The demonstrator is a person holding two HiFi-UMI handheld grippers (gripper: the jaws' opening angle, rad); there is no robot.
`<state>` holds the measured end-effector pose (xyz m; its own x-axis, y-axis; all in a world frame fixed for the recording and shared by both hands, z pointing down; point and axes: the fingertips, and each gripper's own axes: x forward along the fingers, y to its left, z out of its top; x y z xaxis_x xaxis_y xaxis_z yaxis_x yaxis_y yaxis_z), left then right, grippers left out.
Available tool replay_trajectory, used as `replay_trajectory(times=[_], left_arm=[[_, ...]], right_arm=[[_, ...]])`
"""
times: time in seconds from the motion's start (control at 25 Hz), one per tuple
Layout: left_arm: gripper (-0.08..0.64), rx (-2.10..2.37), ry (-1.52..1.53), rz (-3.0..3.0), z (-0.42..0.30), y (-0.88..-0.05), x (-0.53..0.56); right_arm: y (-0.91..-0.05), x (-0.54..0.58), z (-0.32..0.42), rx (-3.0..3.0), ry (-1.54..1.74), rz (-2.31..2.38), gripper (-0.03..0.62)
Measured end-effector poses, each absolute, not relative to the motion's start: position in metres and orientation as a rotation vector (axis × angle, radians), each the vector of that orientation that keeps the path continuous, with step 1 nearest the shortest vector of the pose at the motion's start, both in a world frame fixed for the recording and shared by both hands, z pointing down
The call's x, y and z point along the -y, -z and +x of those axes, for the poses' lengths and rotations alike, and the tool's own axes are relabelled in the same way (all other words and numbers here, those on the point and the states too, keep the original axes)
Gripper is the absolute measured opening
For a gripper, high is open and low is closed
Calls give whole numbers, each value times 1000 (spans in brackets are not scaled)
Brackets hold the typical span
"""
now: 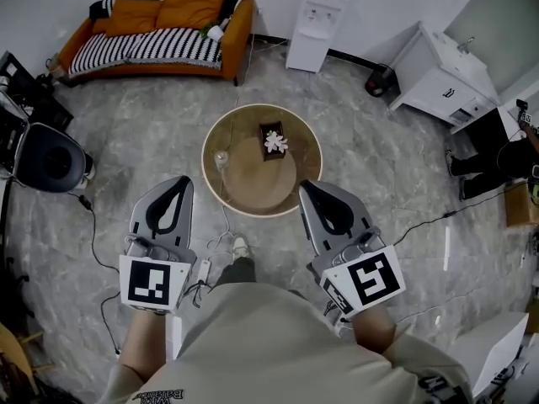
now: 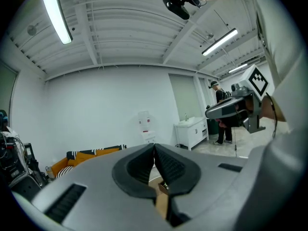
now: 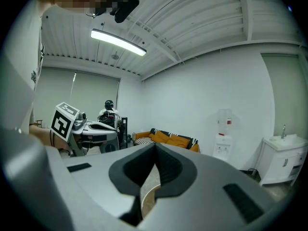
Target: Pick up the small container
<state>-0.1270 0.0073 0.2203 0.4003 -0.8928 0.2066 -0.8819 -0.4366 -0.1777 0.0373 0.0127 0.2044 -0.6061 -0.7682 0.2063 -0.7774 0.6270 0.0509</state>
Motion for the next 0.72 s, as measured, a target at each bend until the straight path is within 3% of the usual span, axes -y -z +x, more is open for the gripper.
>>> replay_trajectory(times=[0.72], left_arm=[[7, -1619, 454, -2620, -171, -242, 106]], right_arm=[[-218, 105, -15, 2607, -123, 1273, -3]])
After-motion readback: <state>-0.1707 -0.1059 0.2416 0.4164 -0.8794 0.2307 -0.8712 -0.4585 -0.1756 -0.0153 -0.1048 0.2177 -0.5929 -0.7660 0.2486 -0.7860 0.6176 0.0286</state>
